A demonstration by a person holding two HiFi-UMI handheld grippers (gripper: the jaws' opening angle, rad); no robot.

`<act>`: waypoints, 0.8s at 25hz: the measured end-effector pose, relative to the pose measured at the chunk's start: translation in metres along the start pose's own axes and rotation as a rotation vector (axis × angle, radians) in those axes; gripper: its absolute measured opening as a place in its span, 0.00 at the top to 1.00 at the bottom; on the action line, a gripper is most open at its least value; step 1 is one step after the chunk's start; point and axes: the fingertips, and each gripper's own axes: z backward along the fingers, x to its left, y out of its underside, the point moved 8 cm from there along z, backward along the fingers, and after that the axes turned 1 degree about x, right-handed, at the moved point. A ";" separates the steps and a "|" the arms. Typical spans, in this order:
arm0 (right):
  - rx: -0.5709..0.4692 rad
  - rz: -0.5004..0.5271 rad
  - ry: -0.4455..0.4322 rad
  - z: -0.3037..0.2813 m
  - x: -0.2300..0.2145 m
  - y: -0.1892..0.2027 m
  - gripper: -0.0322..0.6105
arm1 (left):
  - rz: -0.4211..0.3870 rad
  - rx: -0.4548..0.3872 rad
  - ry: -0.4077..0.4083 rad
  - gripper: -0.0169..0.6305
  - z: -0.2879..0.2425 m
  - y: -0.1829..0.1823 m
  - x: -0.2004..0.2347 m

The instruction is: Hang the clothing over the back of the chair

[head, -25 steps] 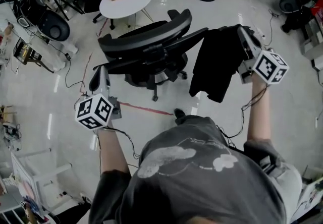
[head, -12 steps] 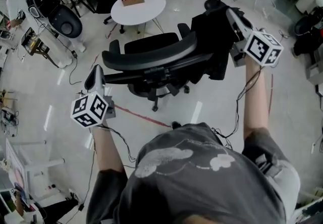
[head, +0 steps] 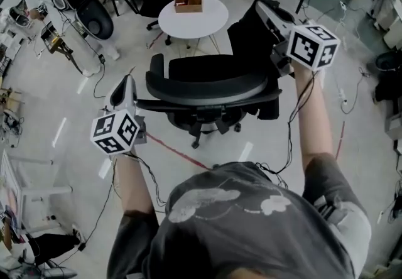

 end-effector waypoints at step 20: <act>-0.112 0.022 -0.256 -0.050 0.119 -0.050 0.95 | -0.006 -0.012 0.082 0.97 0.022 -0.006 0.014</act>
